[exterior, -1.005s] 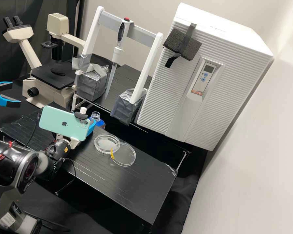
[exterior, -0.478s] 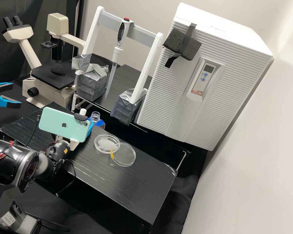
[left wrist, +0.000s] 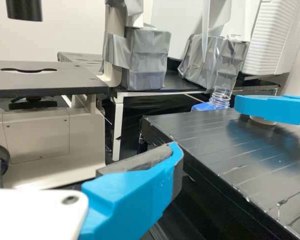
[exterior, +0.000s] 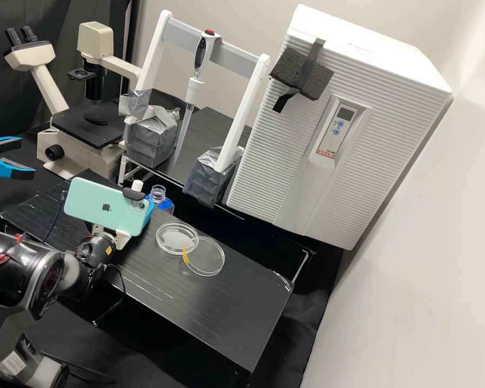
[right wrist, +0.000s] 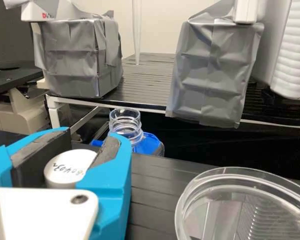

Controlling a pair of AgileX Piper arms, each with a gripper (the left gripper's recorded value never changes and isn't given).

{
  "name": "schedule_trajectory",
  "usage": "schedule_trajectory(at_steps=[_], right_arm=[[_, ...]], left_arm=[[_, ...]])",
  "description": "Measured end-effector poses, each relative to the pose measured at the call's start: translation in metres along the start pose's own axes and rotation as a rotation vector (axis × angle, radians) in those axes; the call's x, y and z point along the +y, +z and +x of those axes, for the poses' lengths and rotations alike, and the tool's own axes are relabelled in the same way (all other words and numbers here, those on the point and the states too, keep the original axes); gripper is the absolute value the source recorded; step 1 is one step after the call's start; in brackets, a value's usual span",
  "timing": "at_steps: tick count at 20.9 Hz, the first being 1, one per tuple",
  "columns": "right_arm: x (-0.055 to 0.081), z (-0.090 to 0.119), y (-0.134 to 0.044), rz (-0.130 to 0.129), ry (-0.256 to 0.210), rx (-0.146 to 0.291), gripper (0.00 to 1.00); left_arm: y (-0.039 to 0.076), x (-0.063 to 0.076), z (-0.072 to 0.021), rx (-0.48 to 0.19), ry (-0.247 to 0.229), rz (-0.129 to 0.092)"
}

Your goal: Close the bottle

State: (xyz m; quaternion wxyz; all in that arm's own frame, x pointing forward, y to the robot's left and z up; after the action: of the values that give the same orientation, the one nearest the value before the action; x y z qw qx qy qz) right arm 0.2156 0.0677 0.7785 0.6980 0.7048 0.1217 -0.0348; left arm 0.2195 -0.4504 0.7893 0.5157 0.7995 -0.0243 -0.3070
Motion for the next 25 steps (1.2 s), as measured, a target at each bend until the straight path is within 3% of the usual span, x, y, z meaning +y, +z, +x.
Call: schedule_trajectory(at_steps=[12,15,18,23,25], right_arm=[[0.018,0.022,-0.011,0.010,0.073,0.024,0.00],[0.020,0.035,-0.012,-0.018,0.079,0.022,0.00],[0.021,0.048,-0.012,-0.040,0.083,0.017,0.00],[0.025,0.064,-0.016,-0.038,0.101,0.022,0.00],[0.024,0.069,-0.017,-0.053,0.100,0.025,0.00]], left_arm=[[0.003,-0.001,-0.0034,0.006,0.005,-0.004],[0.004,-0.002,-0.0044,0.006,0.005,-0.004],[0.004,-0.004,-0.0061,0.018,0.008,-0.018],[0.006,-0.004,-0.0084,0.022,0.014,-0.017],[0.006,-0.004,-0.0084,0.022,0.014,-0.017]])
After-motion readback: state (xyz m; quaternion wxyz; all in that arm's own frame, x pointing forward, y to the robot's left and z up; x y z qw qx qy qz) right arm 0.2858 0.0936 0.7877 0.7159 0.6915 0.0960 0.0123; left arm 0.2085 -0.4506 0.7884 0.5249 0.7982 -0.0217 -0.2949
